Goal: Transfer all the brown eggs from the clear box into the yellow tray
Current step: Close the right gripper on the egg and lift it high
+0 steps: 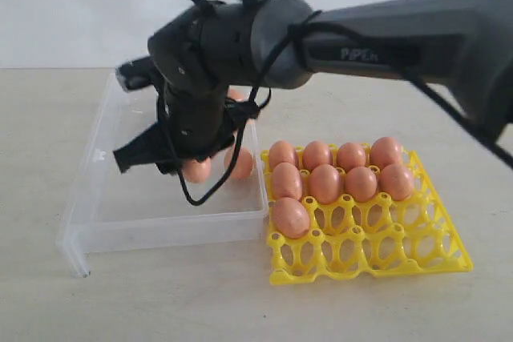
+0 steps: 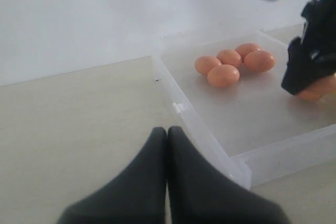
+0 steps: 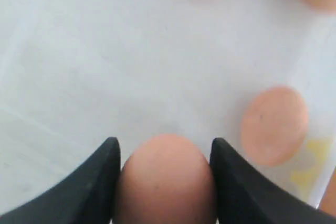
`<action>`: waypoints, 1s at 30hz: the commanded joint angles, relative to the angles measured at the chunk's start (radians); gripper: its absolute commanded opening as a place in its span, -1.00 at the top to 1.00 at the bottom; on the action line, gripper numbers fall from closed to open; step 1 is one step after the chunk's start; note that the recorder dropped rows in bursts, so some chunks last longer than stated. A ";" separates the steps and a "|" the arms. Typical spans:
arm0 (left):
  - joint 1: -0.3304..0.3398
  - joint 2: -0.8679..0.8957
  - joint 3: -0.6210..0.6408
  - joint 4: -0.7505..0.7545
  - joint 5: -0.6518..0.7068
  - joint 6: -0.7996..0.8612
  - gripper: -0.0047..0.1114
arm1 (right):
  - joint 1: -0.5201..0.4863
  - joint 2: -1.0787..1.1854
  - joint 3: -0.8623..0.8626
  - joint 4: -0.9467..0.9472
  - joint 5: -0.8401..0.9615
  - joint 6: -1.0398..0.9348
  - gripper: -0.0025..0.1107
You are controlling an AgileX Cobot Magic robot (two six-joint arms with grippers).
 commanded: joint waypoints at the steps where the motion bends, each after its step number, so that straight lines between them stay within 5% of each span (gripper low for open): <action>1: -0.005 -0.002 0.003 -0.007 -0.019 -0.009 0.99 | 0.066 -0.125 -0.003 -0.187 -0.070 0.036 0.96; 8: -0.005 -0.002 0.003 -0.007 -0.019 -0.009 0.99 | 0.124 -0.306 0.019 -0.487 -0.127 0.313 0.96; 13: -0.005 -0.002 0.003 -0.007 -0.019 -0.009 0.99 | 0.124 -0.455 0.157 -0.487 -0.395 0.315 0.96; 19: -0.005 -0.002 0.003 -0.007 -0.019 -0.009 0.99 | 0.075 -0.575 0.310 -0.441 -0.423 0.226 0.96; 25: -0.005 -0.002 0.003 -0.007 -0.019 -0.009 0.99 | -0.132 -0.707 0.344 -0.124 -0.425 -0.162 0.96; 30: -0.005 -0.002 0.003 -0.007 -0.019 -0.009 0.99 | -0.338 -0.762 0.344 -0.137 -0.280 -0.385 0.96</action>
